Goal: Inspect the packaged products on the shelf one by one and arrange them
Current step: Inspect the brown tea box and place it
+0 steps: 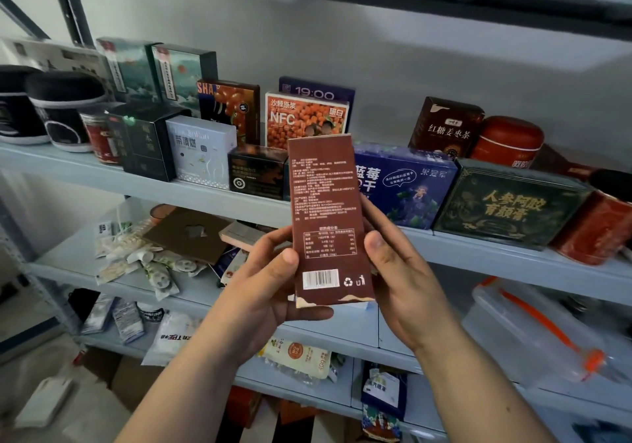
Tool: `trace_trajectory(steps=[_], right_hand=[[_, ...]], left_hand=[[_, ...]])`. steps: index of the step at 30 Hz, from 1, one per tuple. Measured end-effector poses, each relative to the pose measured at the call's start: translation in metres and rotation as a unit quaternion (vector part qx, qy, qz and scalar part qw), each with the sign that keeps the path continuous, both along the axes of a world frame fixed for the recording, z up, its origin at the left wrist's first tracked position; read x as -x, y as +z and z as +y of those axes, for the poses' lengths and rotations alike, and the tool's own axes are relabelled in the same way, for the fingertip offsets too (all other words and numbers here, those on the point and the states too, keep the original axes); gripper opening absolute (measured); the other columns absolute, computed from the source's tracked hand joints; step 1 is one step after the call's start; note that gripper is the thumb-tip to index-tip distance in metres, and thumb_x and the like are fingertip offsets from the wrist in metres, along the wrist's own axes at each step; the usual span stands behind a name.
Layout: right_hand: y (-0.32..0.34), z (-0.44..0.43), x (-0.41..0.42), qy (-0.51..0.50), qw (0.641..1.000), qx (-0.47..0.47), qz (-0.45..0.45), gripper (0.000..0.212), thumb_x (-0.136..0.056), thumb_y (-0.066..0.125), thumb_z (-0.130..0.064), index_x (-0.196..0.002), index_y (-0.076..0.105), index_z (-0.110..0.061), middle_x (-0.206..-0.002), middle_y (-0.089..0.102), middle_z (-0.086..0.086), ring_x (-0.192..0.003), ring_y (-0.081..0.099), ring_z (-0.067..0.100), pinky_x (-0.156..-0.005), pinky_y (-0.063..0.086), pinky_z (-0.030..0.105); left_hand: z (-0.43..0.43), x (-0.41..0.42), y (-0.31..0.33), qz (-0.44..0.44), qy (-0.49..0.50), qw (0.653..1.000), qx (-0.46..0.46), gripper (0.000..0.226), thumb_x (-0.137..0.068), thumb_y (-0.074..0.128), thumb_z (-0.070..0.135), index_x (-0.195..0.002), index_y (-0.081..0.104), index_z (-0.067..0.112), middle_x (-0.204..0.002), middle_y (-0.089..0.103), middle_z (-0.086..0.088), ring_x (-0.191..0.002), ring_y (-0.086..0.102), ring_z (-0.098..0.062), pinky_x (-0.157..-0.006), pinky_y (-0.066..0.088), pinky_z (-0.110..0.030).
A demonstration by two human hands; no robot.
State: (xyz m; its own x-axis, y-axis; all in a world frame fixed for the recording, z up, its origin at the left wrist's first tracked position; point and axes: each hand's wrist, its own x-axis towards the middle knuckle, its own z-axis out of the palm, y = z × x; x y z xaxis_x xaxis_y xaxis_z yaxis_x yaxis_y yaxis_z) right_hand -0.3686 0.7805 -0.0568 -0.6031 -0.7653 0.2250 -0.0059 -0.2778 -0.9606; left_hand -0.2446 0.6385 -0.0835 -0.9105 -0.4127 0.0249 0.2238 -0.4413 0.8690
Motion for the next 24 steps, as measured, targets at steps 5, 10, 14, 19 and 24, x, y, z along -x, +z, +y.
trace_trajectory(steps=[5, 10, 14, 19, 24], right_hand=[[-0.001, 0.0, 0.002, -0.005, 0.998, -0.012, 0.056, 0.058, -0.08, 0.077, -0.059, -0.135, 0.062, -0.049, -0.137, 0.067, -0.005, -0.128, 0.064, 0.023, -0.104, 0.052, 0.05], [-0.004, -0.001, 0.005, -0.022, 0.997, -0.005, 0.07, 0.059, -0.08, 0.081, -0.053, -0.135, 0.063, -0.046, -0.147, 0.055, 0.008, -0.132, 0.059, 0.03, -0.102, 0.054, 0.054], [-0.007, 0.001, 0.009, -0.025, 0.997, -0.003, 0.074, 0.059, -0.078, 0.083, -0.046, -0.134, 0.064, -0.044, -0.147, 0.055, 0.007, -0.132, 0.059, 0.029, -0.1, 0.055, 0.055], [-0.011, 0.005, 0.01, -0.015, 0.999, 0.0, 0.047, 0.051, -0.086, 0.076, -0.024, -0.134, 0.064, -0.038, -0.128, 0.071, 0.004, -0.12, 0.068, 0.024, -0.096, 0.057, 0.051], [-0.014, 0.004, 0.012, -0.02, 0.999, 0.008, 0.035, 0.055, -0.089, 0.057, -0.003, -0.138, 0.059, -0.027, -0.136, 0.068, -0.003, -0.131, 0.06, 0.021, -0.098, 0.056, 0.047]], left_hand=[[0.0, 0.0, -0.002, 0.014, -0.023, 0.999, -0.047, 0.104, -0.047, 0.096, 0.056, -0.131, 0.057, 0.01, -0.116, 0.071, -0.021, -0.097, 0.073, -0.039, -0.067, 0.061, -0.051], [-0.001, 0.001, -0.006, 0.042, -0.023, 0.99, -0.132, 0.093, -0.039, 0.098, 0.044, -0.119, 0.07, 0.007, -0.12, 0.069, -0.027, -0.1, 0.071, -0.047, -0.065, 0.06, -0.058], [-0.001, 0.001, -0.007, 0.048, -0.024, 0.989, -0.138, 0.091, -0.038, 0.095, 0.036, -0.12, 0.068, 0.007, -0.12, 0.069, -0.027, -0.102, 0.07, -0.048, -0.067, 0.059, -0.062], [-0.006, 0.004, -0.016, 0.065, -0.004, 0.995, -0.075, 0.071, -0.052, 0.086, 0.027, -0.119, 0.07, 0.012, -0.109, 0.071, -0.018, -0.098, 0.071, -0.035, -0.079, 0.061, -0.051], [-0.006, 0.002, -0.018, 0.057, 0.004, 0.998, 0.025, 0.071, -0.064, 0.073, 0.021, -0.134, 0.061, 0.028, -0.118, 0.069, -0.014, -0.102, 0.069, -0.031, -0.076, 0.059, -0.038]])
